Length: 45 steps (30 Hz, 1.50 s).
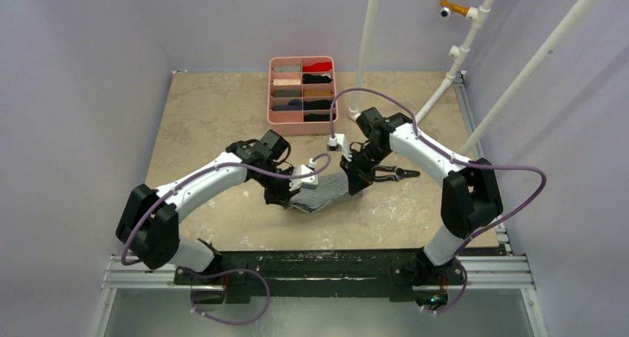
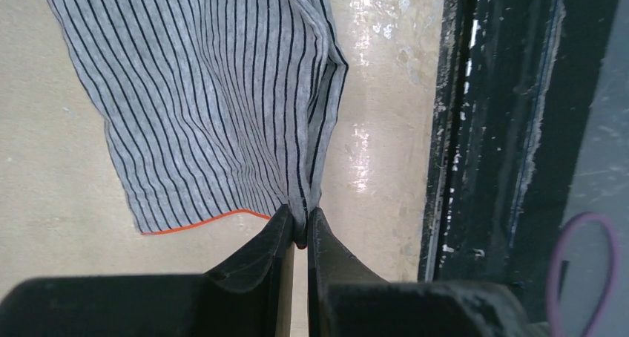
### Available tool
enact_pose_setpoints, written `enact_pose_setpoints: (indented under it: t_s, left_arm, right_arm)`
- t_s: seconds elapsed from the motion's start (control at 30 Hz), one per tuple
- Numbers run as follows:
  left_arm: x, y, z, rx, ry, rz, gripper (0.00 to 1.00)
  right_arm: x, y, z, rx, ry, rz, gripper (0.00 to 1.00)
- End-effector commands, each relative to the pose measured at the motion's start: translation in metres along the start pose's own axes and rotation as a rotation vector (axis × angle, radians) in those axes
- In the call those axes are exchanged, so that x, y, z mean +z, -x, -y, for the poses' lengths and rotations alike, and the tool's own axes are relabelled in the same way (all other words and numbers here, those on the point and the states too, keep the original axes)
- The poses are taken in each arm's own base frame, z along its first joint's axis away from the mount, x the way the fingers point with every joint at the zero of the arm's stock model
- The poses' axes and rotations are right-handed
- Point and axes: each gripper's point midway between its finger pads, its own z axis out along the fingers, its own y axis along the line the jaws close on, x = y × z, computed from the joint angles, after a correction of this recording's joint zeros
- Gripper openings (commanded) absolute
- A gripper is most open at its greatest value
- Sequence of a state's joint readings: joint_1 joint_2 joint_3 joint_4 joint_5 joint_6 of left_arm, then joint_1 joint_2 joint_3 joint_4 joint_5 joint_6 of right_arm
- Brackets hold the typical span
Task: Roll the underwear
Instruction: Fold the underwear at the center of the board.
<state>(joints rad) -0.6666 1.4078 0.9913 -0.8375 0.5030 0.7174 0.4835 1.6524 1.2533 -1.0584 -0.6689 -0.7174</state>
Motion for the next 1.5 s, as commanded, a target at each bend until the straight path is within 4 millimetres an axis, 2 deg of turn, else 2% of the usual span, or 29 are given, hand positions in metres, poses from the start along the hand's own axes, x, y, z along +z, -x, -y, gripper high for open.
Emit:
enact_pose_setpoints:
  t_s: [0.0,0.37,0.63,0.83,1.17,1.47]
  left_arm:
    - [-0.010,0.010,0.015,-0.139,-0.195,0.079,0.00]
    - [-0.018,0.001,-0.032,-0.445,-0.258,0.150,0.00]
    - [-0.006,-0.015,-0.061,-0.645,-0.247,0.122,0.00]
    - [0.004,-0.032,-0.080,-0.774,-0.184,0.076,0.00]
    - [0.012,-0.046,-0.098,-0.860,-0.094,0.020,0.00]
    - [0.008,-0.039,-0.112,-0.860,-0.049,0.050,0.00]
  right_arm:
    - [-0.007,0.010,0.005,0.042,0.003,-0.017,0.00]
    - [0.000,0.019,0.055,0.099,-0.046,-0.077,0.00]
    - [0.002,0.029,0.092,0.101,-0.080,-0.100,0.00]
    - [0.016,0.028,0.113,0.105,-0.094,-0.118,0.00]
    - [0.028,0.025,0.130,0.099,-0.127,-0.114,0.00]
    - [0.034,0.019,0.138,0.096,-0.157,-0.117,0.00]
